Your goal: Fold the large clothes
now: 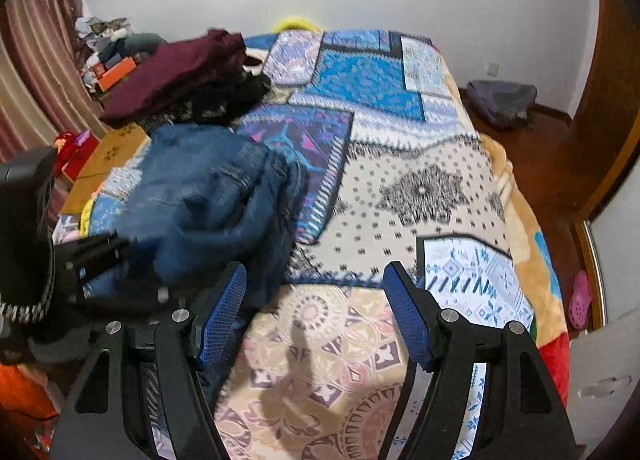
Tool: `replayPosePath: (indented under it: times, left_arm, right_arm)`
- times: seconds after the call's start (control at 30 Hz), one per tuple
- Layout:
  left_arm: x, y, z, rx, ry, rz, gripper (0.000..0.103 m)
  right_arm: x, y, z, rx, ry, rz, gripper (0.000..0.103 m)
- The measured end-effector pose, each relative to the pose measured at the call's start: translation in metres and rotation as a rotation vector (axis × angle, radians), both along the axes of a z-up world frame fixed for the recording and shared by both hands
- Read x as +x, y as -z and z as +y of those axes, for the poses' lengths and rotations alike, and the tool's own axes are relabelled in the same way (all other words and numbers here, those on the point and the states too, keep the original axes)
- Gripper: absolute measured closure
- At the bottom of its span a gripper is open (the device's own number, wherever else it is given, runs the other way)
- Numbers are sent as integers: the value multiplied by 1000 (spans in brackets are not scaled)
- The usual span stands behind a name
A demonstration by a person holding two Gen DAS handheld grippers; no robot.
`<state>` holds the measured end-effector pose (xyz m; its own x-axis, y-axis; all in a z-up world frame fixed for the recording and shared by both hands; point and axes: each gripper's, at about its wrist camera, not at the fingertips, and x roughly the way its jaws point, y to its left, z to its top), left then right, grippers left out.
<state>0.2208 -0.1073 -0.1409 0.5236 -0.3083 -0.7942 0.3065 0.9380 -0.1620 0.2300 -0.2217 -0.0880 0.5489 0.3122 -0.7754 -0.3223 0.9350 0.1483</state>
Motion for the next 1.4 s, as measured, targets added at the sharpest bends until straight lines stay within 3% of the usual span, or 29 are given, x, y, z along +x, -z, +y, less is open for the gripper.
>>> replayPosePath:
  times: [0.13, 0.33, 0.4, 0.6, 0.8, 0.9, 1.07, 1.27, 1.4]
  left_arm:
    - [-14, -19, 10, 1, -4, -50, 48]
    - [-23, -51, 69, 35, -167, -175, 33]
    - [-23, -52, 85, 64, -211, -192, 32]
    - [-17, -25, 125, 103, -285, -107, 32]
    - [-19, 13, 127, 116, -282, 3, 32]
    - [-26, 25, 126, 112, -275, 13, 31]
    - [-34, 37, 124, 90, -282, 6, 30]
    - [-32, 28, 128, 107, -264, 0, 30]
    - [-22, 12, 143, 117, -308, -34, 30]
  right_arm:
    - [0, -19, 9, 38, -22, -45, 35]
    - [9, -29, 37, 70, -99, -58, 35]
    - [13, -26, 51, 65, -137, -52, 35]
    - [32, 7, 84, 37, -189, 44, 35]
    - [40, 38, 67, 6, -143, 125, 35]
    - [37, 50, 48, 23, -137, 157, 35]
    - [33, 70, 35, 5, -117, 173, 23]
    - [40, 49, 37, -7, -103, 182, 23]
    - [45, 31, 46, 22, -130, 156, 21]
